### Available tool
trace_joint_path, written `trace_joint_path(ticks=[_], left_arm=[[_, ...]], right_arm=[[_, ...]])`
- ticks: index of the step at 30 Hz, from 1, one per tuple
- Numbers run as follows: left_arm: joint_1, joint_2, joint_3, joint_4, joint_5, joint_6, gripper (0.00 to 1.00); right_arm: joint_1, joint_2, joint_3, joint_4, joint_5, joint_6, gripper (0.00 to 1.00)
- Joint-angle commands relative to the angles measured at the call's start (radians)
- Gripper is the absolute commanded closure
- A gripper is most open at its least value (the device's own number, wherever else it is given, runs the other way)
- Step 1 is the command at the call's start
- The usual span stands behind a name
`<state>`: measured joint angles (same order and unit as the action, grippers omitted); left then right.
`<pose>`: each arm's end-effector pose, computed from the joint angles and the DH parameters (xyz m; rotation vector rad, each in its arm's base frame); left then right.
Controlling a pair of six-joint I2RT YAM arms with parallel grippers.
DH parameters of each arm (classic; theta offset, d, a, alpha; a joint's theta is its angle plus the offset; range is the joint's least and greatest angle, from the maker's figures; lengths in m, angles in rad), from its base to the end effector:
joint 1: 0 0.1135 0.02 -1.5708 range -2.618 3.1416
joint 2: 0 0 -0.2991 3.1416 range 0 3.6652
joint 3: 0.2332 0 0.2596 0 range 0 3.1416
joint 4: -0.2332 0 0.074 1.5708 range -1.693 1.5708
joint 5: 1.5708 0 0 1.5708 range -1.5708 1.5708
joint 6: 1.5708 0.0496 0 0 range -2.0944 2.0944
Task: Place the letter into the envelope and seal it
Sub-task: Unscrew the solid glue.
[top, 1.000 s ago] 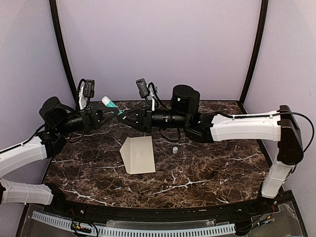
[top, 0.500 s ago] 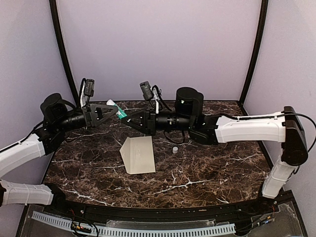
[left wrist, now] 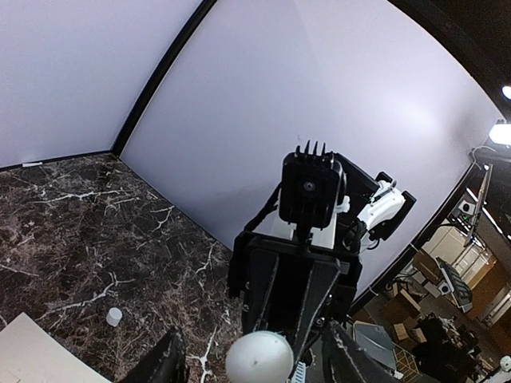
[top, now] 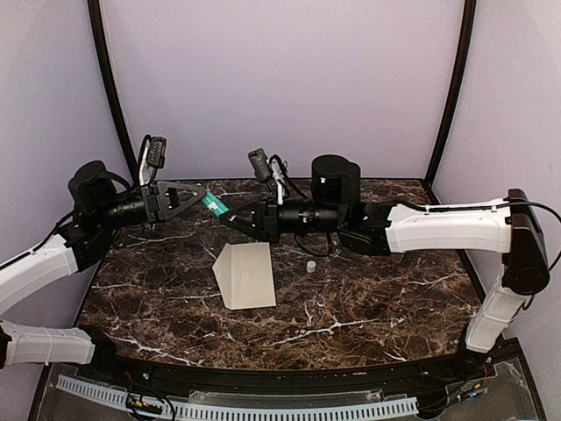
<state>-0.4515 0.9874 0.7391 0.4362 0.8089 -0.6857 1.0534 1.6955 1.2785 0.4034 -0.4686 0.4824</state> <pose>0.1833 -0.1288 0.3794 0.5721 1.5191 -1.4580 0.1936 0.3854 0.3612 -0.8989 1.5819 1.5177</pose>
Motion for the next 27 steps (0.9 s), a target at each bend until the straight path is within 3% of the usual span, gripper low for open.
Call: trace_joint_path(ticks=[1, 10, 18, 20, 24, 27], left_arm=[[0.005, 0.001, 0.014, 0.048, 0.059, -0.02, 0.46], [0.005, 0.026, 0.009, 0.053, 0.101, -0.028, 0.59], [0.005, 0.026, -0.005, 0.096, 0.103, -0.061, 0.83], [0.005, 0.028, -0.014, 0.126, 0.104, -0.092, 0.89], [0.005, 0.025, -0.051, 0.238, 0.077, -0.169, 0.99], [0.003, 0.018, -0.081, 0.348, 0.026, -0.214, 1.0]], right_arm=[[-0.004, -0.014, 0.026, 0.004, 0.007, -0.02, 0.87], [-0.003, 0.0, 0.049, -0.019, 0.003, -0.024, 0.88], [-0.004, 0.002, 0.049, -0.03, 0.021, -0.027, 0.85], [-0.004, -0.006, 0.039, -0.017, 0.04, -0.026, 0.75], [-0.001, -0.045, -0.034, 0.121, 0.094, 0.006, 0.39], [0.012, -0.059, -0.089, 0.274, 0.157, 0.052, 0.27]])
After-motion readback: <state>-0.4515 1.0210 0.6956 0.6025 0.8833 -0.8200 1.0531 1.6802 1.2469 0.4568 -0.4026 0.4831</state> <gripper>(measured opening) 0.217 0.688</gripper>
